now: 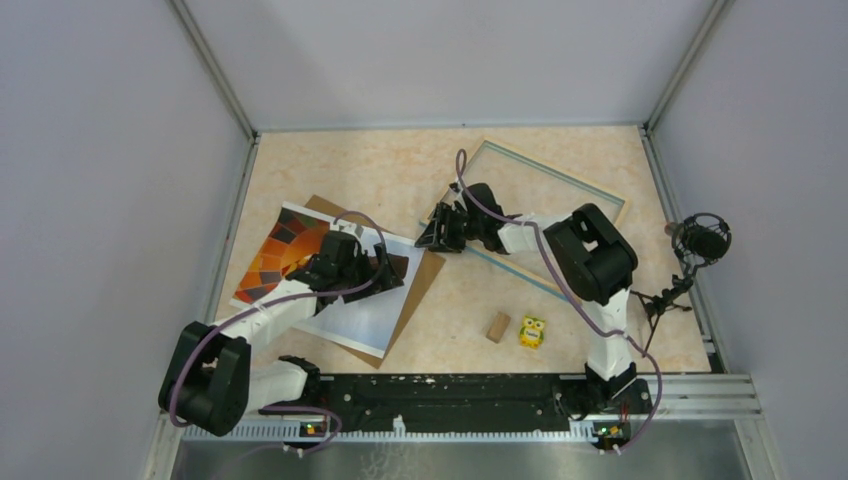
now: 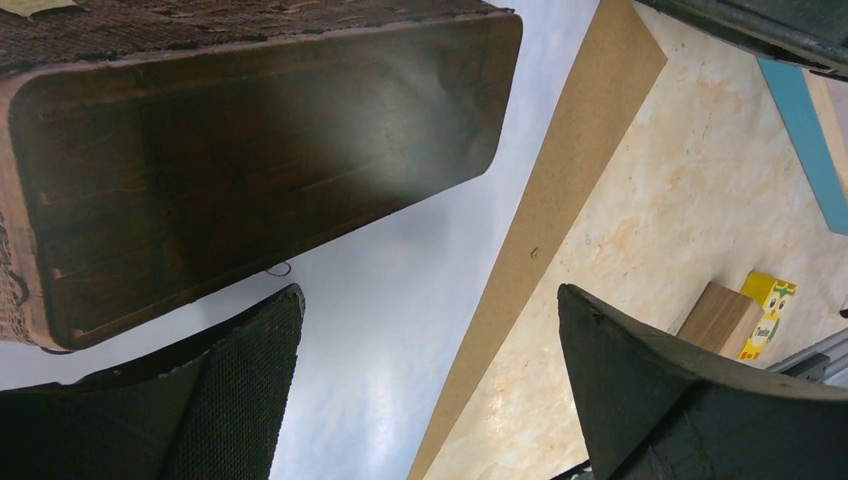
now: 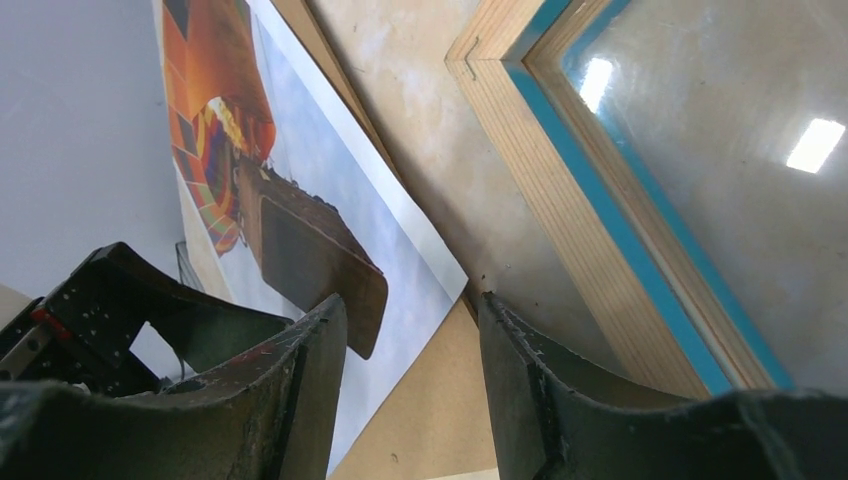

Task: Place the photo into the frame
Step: Pick up the photo at the center of the board.

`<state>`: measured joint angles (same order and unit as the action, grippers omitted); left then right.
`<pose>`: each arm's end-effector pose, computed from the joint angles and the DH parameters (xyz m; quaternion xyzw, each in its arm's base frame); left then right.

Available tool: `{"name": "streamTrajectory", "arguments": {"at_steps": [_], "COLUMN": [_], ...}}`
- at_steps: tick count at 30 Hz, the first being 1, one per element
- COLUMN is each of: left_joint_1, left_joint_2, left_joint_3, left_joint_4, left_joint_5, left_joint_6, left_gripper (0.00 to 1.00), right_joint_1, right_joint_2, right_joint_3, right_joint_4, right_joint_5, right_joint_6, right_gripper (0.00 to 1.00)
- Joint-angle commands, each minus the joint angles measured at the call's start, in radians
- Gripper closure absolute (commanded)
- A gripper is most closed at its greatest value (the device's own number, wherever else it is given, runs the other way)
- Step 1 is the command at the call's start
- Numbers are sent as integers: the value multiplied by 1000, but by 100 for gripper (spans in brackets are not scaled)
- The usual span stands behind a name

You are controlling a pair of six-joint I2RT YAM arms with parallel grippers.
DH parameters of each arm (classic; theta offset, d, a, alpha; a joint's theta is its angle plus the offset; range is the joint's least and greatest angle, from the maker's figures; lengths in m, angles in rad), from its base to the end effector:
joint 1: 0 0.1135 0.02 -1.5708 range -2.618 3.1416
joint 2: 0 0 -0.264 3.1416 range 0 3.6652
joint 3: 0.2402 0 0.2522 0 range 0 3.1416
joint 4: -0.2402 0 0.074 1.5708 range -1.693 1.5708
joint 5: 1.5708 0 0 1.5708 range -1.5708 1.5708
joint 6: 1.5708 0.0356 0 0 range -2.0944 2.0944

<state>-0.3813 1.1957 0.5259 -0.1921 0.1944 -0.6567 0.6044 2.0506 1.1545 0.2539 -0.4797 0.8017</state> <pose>0.2049 -0.0895 0.1714 -0.0948 0.9292 -0.2504 0.2548 0.3414 0.2558 0.1306 -0.0203 0.8748 0.4433 0.1945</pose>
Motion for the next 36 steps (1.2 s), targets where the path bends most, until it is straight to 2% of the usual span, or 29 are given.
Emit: {"name": "streamTrajectory", "arguments": {"at_steps": [1, 8, 20, 23, 29, 34, 36], "left_joint_1": [0, -1, -1, -1, 0, 0, 0], "left_joint_2": [3, 7, 14, 16, 4, -14, -25], "left_joint_3": [-11, -23, -26, -24, -13, 32, 66], "left_joint_4": [58, 67, 77, 77, 72, 42, 14], "left_joint_5": [11, 14, 10, 12, 15, 31, 37], "left_joint_6": [9, 18, 24, 24, 27, 37, 48], "left_gripper": [2, 2, 2, 2, 2, 2, 2], "right_joint_1": [0, 1, 12, 20, 28, 27, 28], "right_joint_2": [26, 32, 119, 147, 162, 136, 106], "right_joint_3": [39, 32, 60, 77, 100, 130, 140], "right_joint_4": [95, 200, 297, 316, 315, 238, 185], "right_joint_5": [-37, -78, -118, -122, -127, -127, -124], "right_joint_6": [33, 99, 154, 165, 162, 113, 75], "right_gripper": [50, 58, 61, 66, 84, 98, 100]}}
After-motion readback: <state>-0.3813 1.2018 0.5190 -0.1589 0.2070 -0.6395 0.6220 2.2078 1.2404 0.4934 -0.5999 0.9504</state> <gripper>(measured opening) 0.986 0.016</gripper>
